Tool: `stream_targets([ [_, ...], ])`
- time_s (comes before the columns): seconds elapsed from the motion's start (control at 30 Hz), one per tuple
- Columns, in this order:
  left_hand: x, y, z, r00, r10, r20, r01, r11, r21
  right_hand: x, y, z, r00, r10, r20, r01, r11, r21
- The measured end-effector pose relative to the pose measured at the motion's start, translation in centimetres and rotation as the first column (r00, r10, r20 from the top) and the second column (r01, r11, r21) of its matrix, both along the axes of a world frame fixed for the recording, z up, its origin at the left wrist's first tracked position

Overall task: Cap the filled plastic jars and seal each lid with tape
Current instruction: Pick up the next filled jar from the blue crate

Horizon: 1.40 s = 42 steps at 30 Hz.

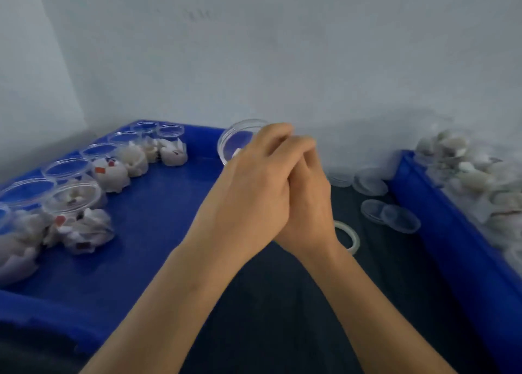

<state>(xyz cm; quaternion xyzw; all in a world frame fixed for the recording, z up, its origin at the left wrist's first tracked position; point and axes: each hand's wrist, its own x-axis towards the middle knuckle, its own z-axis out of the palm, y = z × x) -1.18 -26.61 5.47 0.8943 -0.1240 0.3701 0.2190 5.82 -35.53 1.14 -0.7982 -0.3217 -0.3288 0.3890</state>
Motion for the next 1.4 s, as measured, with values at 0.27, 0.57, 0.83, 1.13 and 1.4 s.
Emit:
stream_targets([
  [0.27, 4.7, -3.6, -10.8, 0.988, -0.142, -0.063, 0.139, 0.989, -0.048, 1.6, -6.3, -8.9, 0.973, -0.076, -0.217, 0.072, 0.997, -0.029],
  [0.57, 8.2, -3.7, -15.2, 0.936, -0.352, 0.009, 0.351, 0.932, -0.092, 2.8, -7.9, -11.4, 0.954, -0.047, -0.295, 0.058, 0.998, 0.027],
  [0.83, 11.3, -4.0, -17.9, 0.927, -0.210, 0.312, 0.276, 0.943, -0.186, 7.7, -15.1, -9.7, 0.894, -0.083, -0.440, 0.011, 0.986, -0.165],
  [1.13, 12.0, -4.4, -19.0, 0.970, -0.220, 0.108, 0.243, 0.821, -0.517, 14.6, -18.8, -13.4, 0.504, -0.837, -0.214, 0.647, 0.530, -0.549],
  [1.4, 12.7, -4.0, -19.4, 0.955, -0.275, 0.111, 0.292, 0.811, -0.507, 12.6, -17.8, -11.3, 0.677, -0.736, 0.019, 0.702, 0.637, -0.320],
])
